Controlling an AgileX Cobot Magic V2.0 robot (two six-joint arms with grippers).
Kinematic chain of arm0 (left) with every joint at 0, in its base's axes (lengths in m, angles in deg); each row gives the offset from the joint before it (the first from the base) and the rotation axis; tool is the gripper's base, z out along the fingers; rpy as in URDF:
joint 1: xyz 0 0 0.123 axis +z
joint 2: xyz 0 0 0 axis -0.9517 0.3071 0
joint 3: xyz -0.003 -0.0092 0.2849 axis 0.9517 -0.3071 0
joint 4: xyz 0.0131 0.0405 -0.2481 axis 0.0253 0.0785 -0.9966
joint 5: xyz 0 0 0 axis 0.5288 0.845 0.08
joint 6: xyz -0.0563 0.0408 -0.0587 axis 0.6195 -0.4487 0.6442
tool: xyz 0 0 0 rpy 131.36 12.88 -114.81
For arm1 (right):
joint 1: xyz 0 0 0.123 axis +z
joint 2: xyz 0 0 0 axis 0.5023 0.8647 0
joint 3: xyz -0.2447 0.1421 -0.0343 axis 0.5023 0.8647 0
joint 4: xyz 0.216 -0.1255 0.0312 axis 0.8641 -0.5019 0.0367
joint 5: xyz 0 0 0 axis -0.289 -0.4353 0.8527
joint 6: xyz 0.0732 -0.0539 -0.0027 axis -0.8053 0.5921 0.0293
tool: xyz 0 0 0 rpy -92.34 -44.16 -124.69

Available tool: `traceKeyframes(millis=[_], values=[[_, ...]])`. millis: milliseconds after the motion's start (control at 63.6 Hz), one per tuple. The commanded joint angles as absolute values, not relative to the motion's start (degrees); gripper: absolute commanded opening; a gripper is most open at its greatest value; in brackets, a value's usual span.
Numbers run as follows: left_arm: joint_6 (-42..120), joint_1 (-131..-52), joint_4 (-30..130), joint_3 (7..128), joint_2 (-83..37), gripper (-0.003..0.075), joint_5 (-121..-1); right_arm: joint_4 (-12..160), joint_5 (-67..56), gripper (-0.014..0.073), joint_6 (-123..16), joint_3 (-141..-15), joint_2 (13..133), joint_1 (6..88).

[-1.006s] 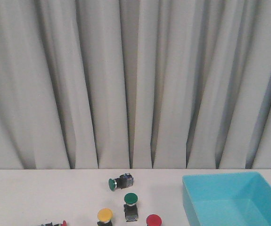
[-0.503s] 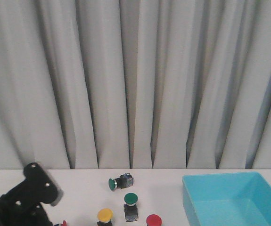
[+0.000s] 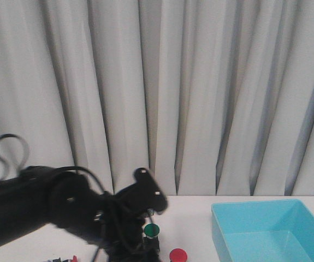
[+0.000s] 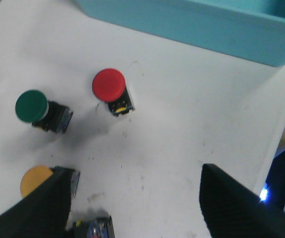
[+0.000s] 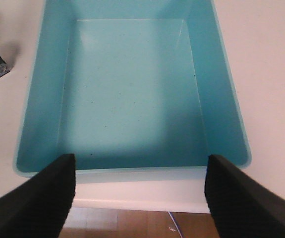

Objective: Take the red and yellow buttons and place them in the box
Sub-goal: 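Reach the left gripper down and grasp the red-capped button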

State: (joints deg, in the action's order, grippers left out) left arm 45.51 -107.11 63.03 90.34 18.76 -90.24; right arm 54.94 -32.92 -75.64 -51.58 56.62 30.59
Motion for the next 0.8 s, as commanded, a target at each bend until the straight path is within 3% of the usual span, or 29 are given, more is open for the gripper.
traceKeyframes(millis=[0, 409, 786], values=[[45.92, -108.13, 62.22, 97.22, 21.15, 0.0525, -91.33, 54.54, -30.01, 0.0538, -75.64, -53.44, 56.76, 30.29], [59.65, -108.13, 68.30, 123.23, 40.11, 0.0525, -105.14, 54.48, -30.01, 0.0538, -75.64, -53.44, 56.76, 30.29], [64.12, -108.13, 71.10, 132.93, 49.99, 0.0525, -108.36, 54.48, -30.01, 0.0538, -75.64, -53.44, 56.76, 30.29]])
